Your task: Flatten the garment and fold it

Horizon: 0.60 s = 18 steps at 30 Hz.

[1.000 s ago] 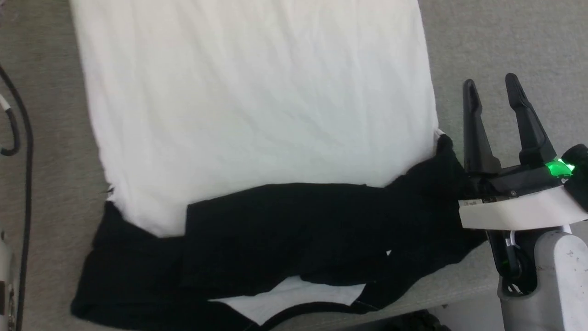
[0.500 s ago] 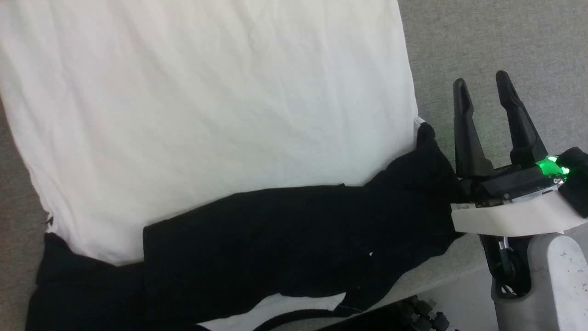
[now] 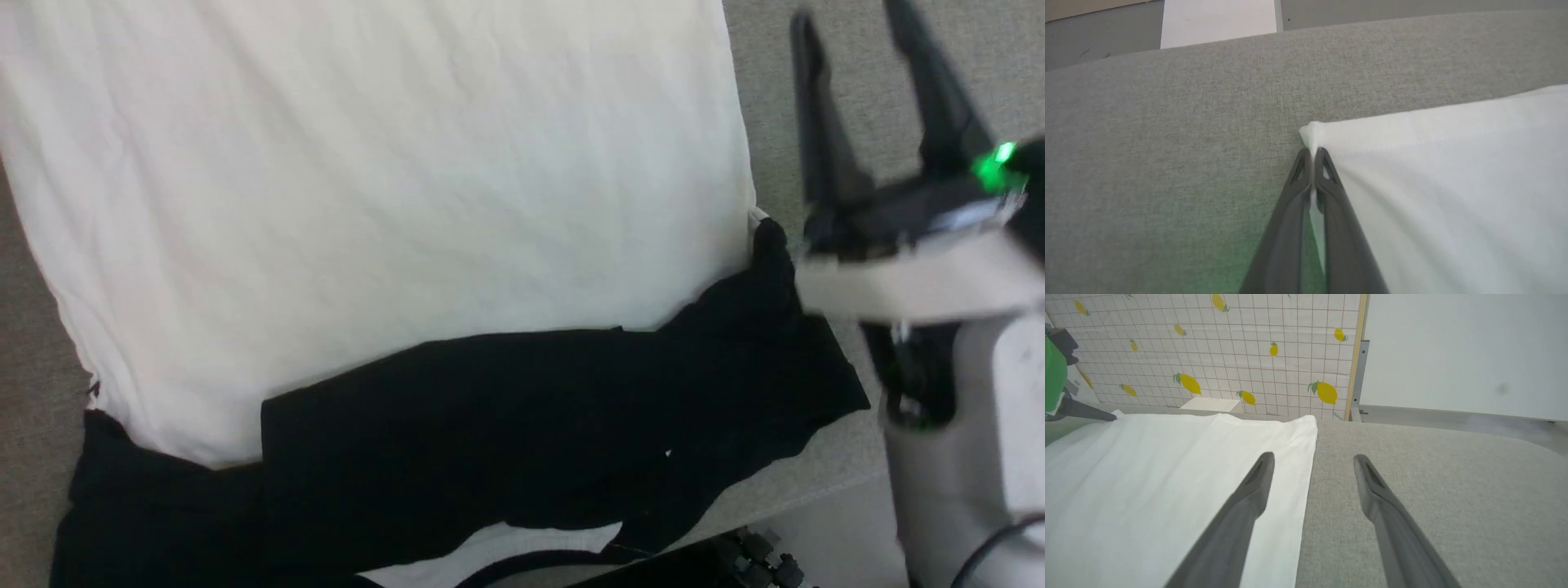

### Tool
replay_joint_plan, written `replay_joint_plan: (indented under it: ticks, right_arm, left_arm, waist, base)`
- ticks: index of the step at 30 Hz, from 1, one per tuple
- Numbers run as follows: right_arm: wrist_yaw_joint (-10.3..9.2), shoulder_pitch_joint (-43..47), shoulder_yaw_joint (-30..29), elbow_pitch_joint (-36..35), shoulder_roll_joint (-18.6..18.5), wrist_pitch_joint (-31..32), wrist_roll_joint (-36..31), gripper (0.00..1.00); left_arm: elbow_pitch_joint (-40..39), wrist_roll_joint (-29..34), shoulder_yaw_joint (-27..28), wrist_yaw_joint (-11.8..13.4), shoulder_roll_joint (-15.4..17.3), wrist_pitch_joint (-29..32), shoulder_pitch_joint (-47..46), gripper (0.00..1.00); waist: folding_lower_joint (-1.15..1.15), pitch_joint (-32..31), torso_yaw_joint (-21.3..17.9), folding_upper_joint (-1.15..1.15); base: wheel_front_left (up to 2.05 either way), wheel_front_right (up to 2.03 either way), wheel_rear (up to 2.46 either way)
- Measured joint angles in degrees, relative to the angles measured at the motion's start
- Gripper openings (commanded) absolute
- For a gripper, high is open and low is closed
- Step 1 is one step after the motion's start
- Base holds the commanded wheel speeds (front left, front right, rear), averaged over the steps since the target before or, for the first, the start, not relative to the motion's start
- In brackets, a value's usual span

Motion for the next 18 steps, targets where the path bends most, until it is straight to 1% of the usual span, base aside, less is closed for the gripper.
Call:
replay_joint_plan:
  ticks: [2,4,6,8,10,12,15,18]
  right_arm:
    - [0.0,-5.47,0.11,1.31,-0.38,3.15,-0.01,1.0]
    - [0.0,-11.68,-0.38,4.17,-0.51,6.27,0.36,1.0]
    - [0.0,-18.47,-1.69,8.75,-0.45,9.79,1.48,1.0]
    - [0.0,-26.38,-3.41,15.88,-0.43,15.04,2.6,1.0]
    - [0.0,-32.27,-5.12,22.25,-0.33,18.93,2.72,1.0]
    - [0.0,-37.17,-6.48,27.95,-0.25,22.23,1.56,1.0]
    - [0.0,-42.71,-10.01,35.95,-0.02,26.86,-1.19,1.0]
    - [0.0,-46.41,-13.44,41.8,-0.05,31.14,-4.88,1.0]
  left_arm:
    - [0.13,-0.08,-0.3,-0.55,-0.35,-0.63,-0.03,0.0]
    - [0.33,-0.41,-0.46,-0.81,-0.92,-1.31,-0.09,0.0]
    - [0.45,-0.47,-0.9,-1.31,-1.48,-2.19,-0.3,0.0]
    - [0.87,-0.58,-1.49,-1.9,-2.58,-3.43,-0.76,0.0]
    - [1.14,-0.59,-2.24,-2.56,-3.56,-4.65,-1.33,0.0]
    - [1.35,-0.77,-2.79,-3.09,-4.57,-5.82,-1.89,0.0]
    - [1.77,-0.91,-4.13,-4.19,-6.61,-7.8,-3.04,0.0]
    - [2.24,-1.1,-5.14,-5.22,-8.44,-9.6,-4.41,0.0]
  waist:
    - [0.0,-0.03,0.39,0.0]
    - [0.0,0.01,0.89,0.0]
    - [0.0,0.08,1.49,0.0]
    - [0.0,0.23,2.45,0.0]
    - [0.0,0.39,3.39,0.0]
    - [0.0,0.61,4.4,0.0]
    - [0.0,1.05,6.22,0.0]
    - [0.0,1.58,8.12,0.0]
  base:
    - [0.0,0.0,0.0]
    - [0.0,0.0,0.0]
    - [0.0,0.0,0.0]
    - [0.0,0.0,0.0]
    - [0.0,0.0,0.0]
    - [0.0,0.0,0.0]
    - [0.0,0.0,0.0]
    - [0.0,0.0,0.0]
